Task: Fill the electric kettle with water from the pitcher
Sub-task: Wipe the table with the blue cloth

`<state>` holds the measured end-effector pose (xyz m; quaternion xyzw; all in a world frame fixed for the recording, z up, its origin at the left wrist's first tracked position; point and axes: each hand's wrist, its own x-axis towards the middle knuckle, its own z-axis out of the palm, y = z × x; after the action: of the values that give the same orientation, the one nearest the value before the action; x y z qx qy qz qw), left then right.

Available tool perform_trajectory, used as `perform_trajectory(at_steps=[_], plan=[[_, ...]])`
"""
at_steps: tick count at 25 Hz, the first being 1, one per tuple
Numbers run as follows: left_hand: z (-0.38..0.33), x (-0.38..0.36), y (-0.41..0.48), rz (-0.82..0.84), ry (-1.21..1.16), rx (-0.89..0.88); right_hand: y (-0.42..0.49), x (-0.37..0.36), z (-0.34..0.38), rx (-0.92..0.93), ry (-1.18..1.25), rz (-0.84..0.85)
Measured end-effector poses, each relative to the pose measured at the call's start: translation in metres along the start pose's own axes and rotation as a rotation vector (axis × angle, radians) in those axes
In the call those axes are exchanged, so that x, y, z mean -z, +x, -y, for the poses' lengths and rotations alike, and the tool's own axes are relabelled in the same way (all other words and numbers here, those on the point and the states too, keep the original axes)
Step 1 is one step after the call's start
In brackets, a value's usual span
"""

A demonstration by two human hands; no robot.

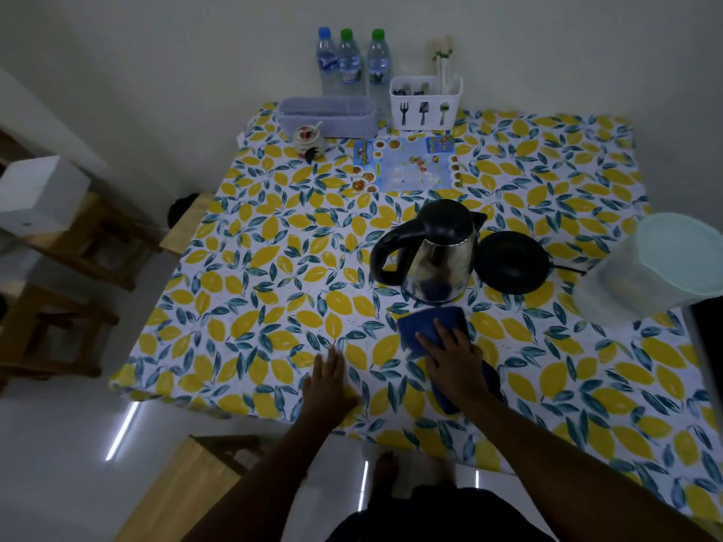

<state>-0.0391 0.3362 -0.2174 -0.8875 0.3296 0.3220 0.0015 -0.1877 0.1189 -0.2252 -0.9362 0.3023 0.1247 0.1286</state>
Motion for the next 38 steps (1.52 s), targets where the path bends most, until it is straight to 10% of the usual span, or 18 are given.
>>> perform_trajectory(at_steps=[4,12,24,38], plan=[[0.000,-0.003,0.002,-0.003,-0.010,-0.003,0.013,0.007,0.028,-0.106,0.084,0.030],[-0.001,-0.002,0.002,-0.016,-0.039,0.008,-0.046,-0.005,0.034,0.294,-0.016,0.084],[-0.117,-0.020,0.000,-0.019,0.004,-0.321,-0.127,0.017,-0.130,-0.362,-0.018,-0.093],[-0.191,-0.023,0.000,-0.138,0.101,-0.486,-0.125,0.016,-0.144,-0.232,0.167,-0.118]])
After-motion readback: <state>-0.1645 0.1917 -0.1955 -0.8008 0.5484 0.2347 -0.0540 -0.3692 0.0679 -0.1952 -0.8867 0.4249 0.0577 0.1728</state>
